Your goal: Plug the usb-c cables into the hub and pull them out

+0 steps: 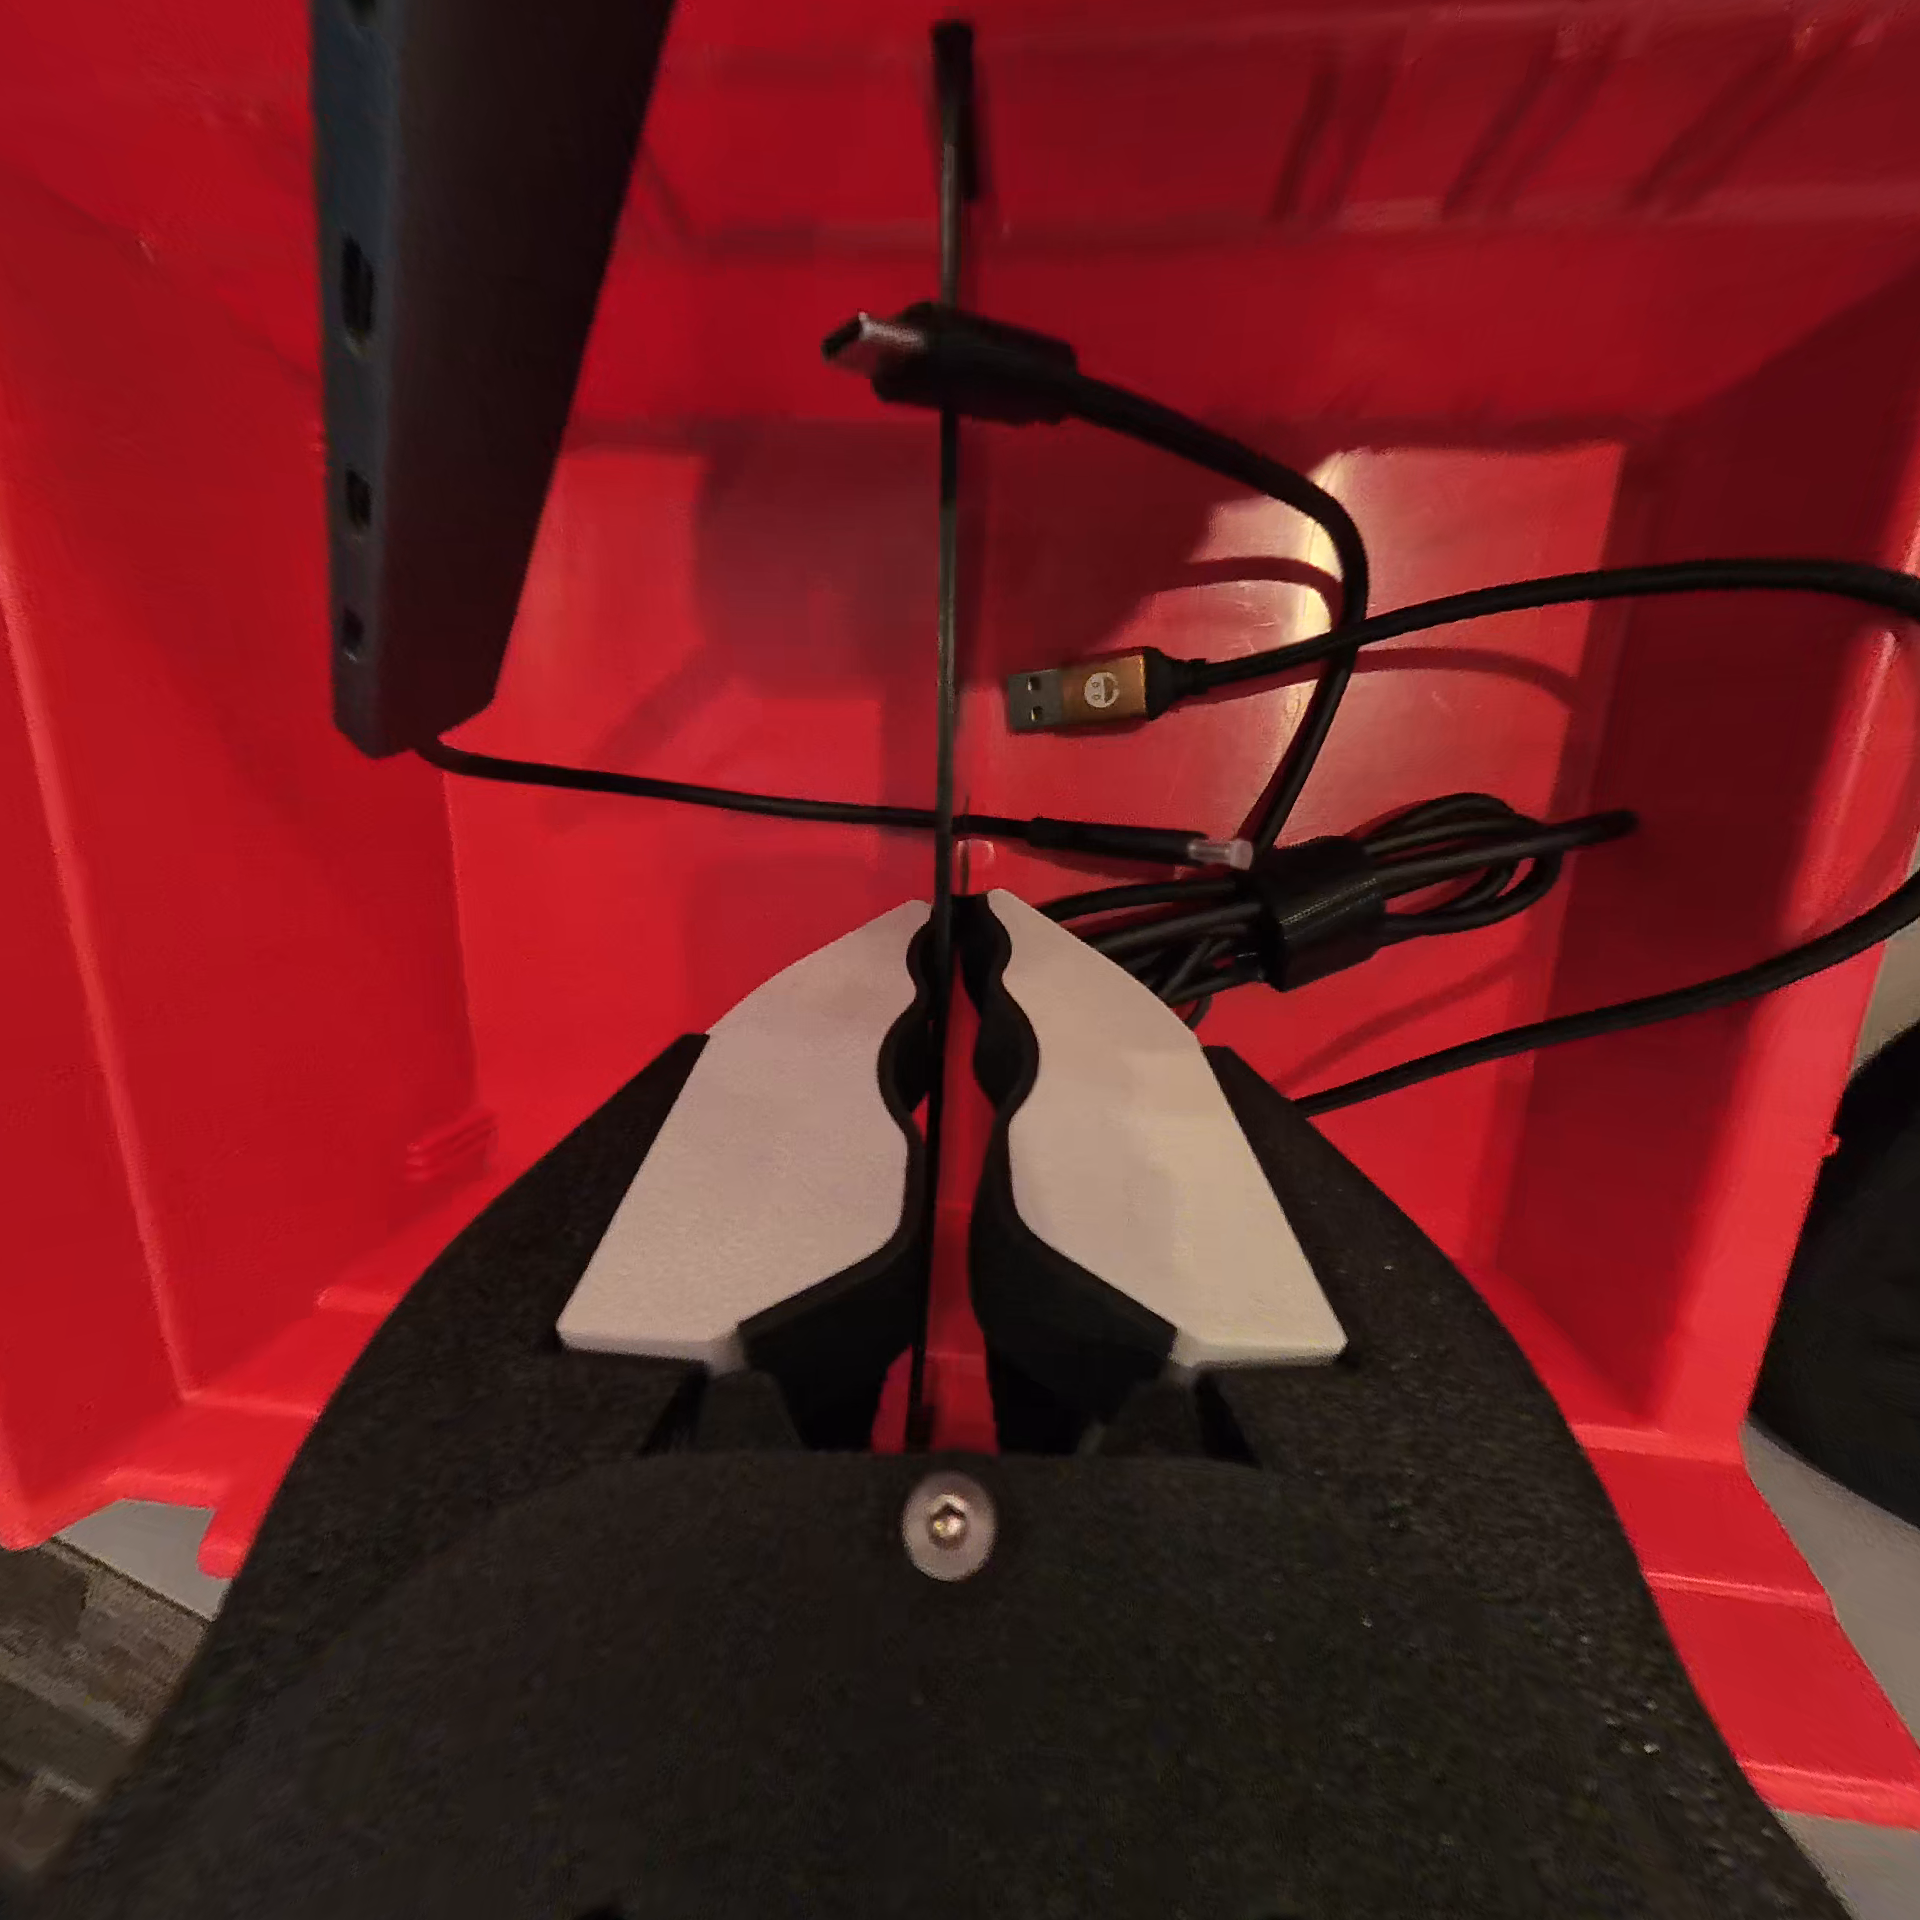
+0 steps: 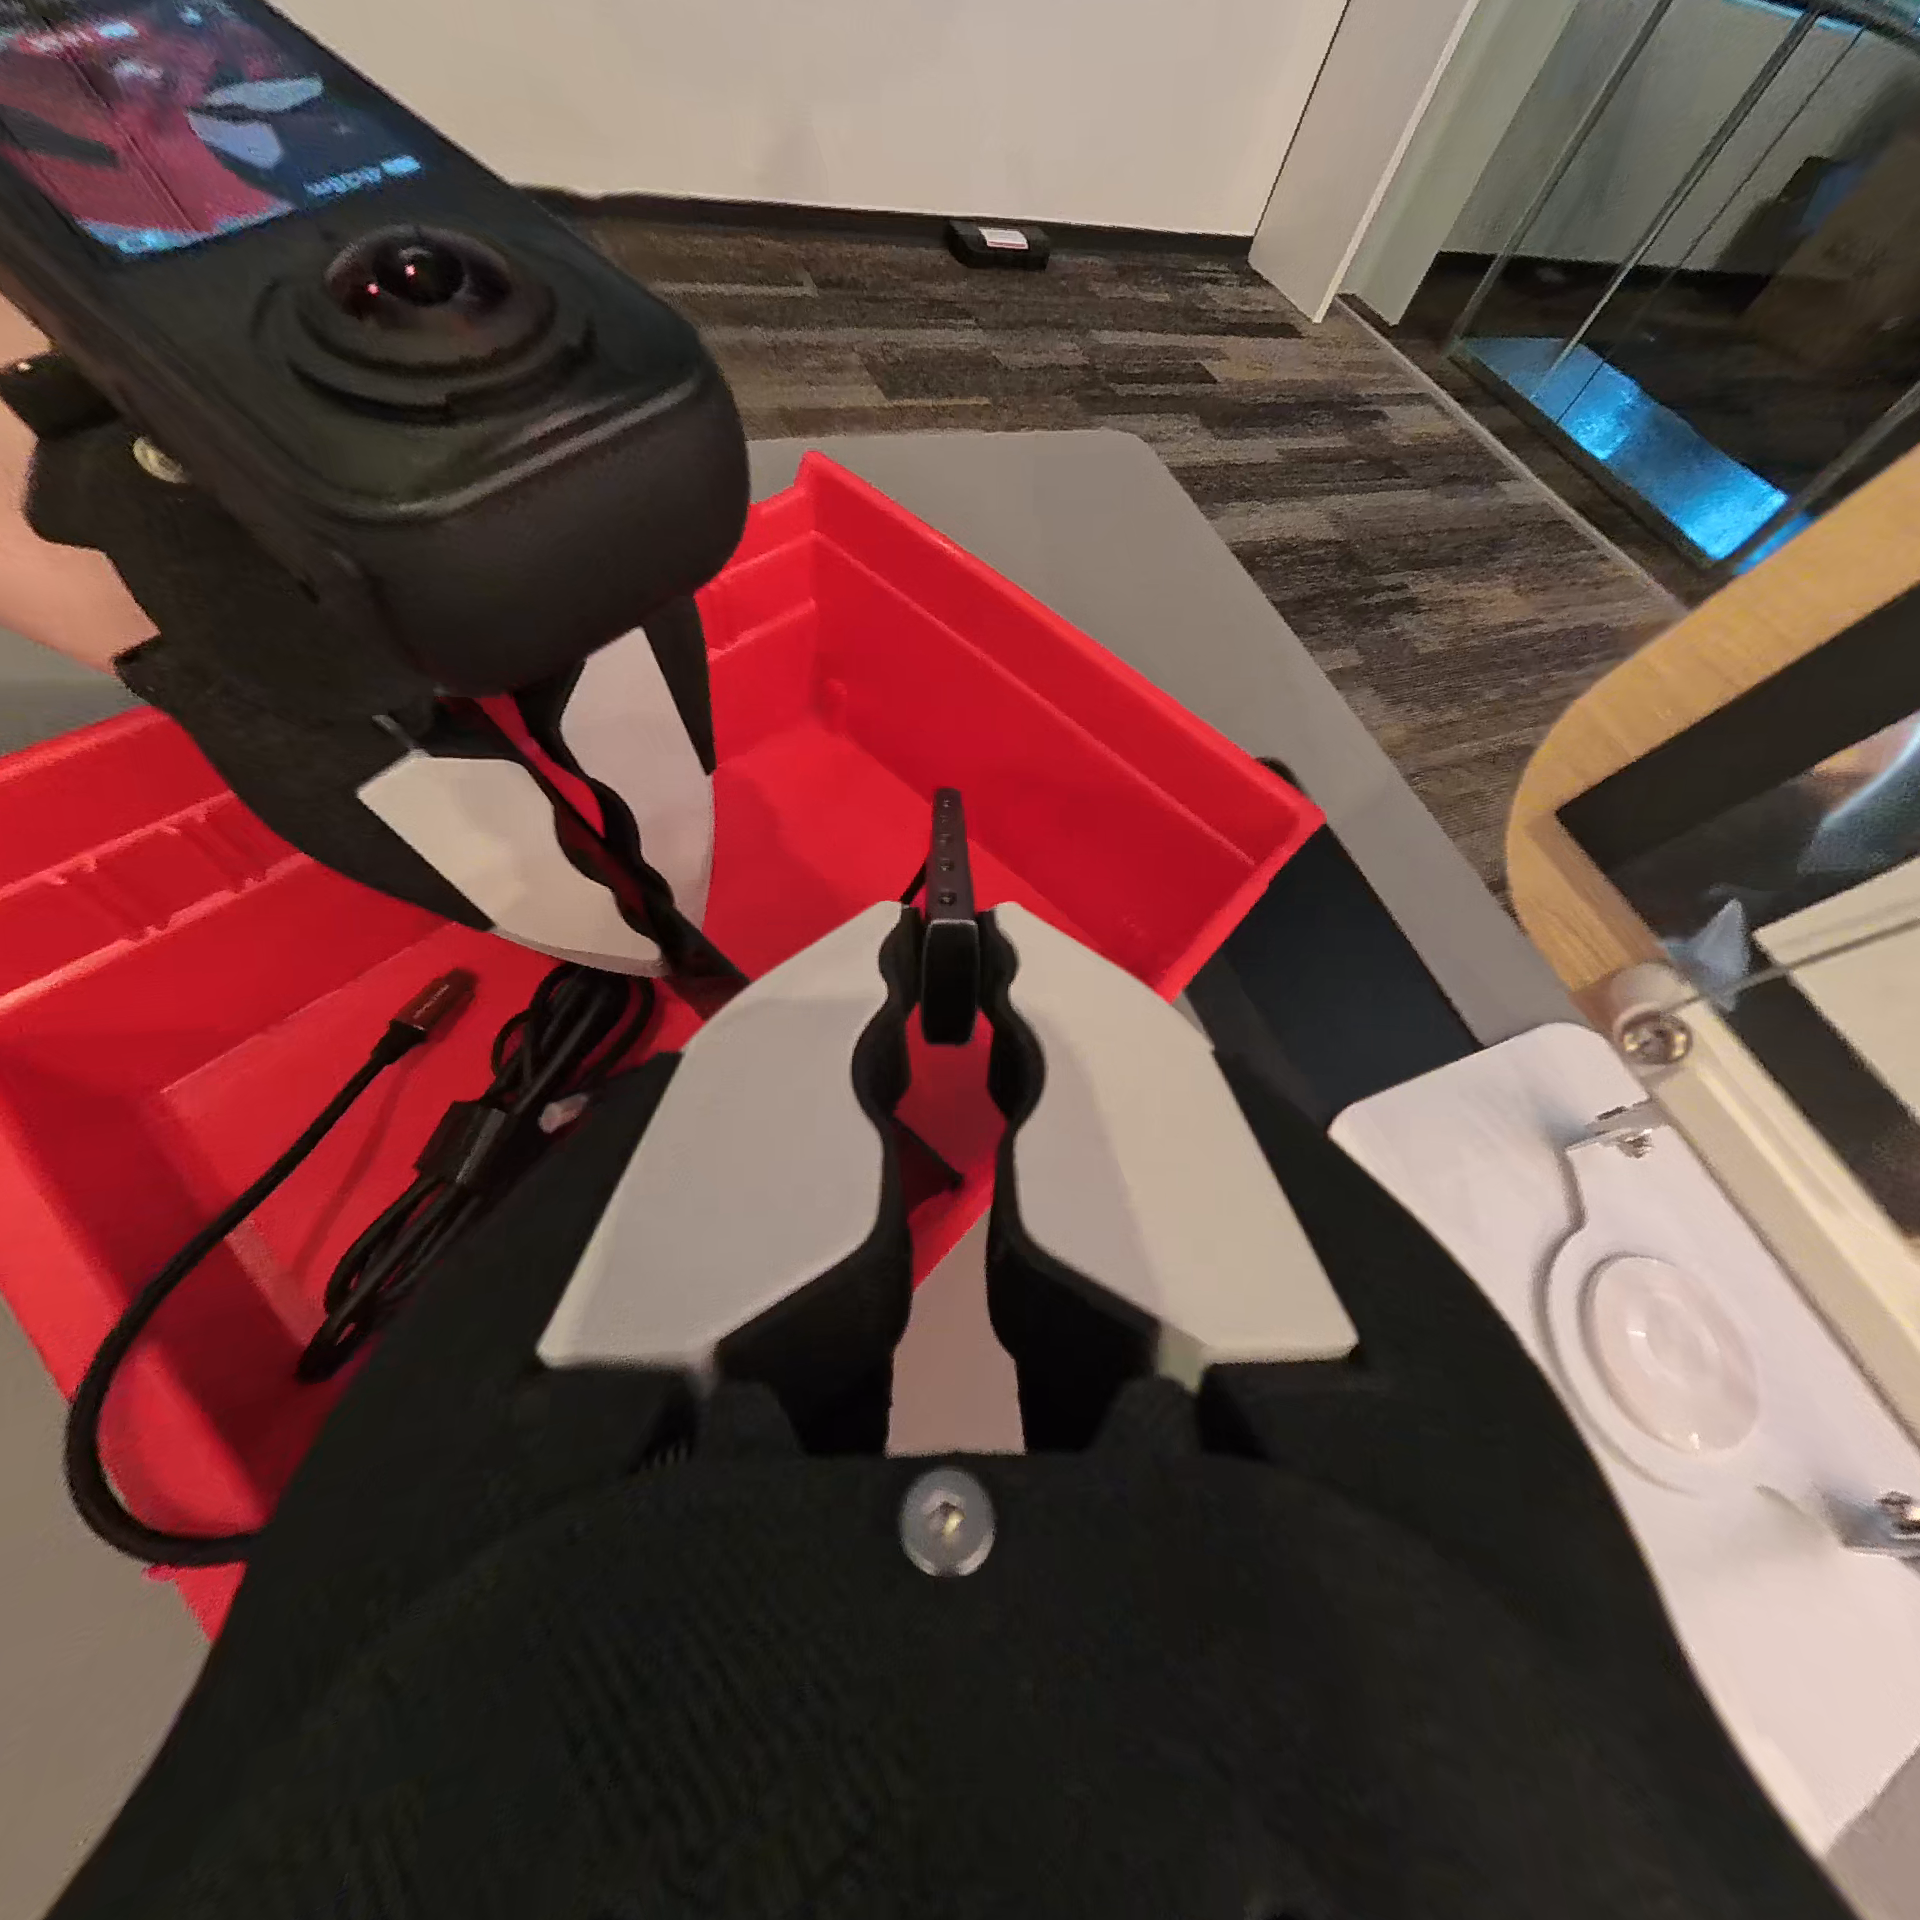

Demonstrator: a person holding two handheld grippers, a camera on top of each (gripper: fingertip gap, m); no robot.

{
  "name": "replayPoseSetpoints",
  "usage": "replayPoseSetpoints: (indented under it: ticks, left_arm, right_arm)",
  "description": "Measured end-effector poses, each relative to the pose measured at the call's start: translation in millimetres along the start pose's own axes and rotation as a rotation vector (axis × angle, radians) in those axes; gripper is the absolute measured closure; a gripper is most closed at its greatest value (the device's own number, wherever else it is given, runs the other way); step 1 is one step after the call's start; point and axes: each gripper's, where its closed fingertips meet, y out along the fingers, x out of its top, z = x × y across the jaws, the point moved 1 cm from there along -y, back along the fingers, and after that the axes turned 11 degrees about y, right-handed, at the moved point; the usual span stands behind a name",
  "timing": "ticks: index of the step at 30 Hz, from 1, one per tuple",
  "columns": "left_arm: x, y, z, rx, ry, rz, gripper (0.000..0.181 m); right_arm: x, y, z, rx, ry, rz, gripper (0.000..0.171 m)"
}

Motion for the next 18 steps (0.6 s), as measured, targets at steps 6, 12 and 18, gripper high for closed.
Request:
replayPoseSetpoints:
  ticks: [6,12,18]
  left_arm:
    - [2,0,-3,-0.003,0.012,-0.001,0.179]
    - [6,-1,-5,-0.003,0.022,-0.030,0.179]
    - [9,-2,-7,0.010,0.029,-0.059,0.179]
  right_arm:
    - [17,5,22,-0.085,-0.273,-0.058,0.160]
    - [35,0,56,-0.004,-0.402,-0.243,0.159]
    - [29,2,32,-0.045,-0.249,-0.260,0.159]
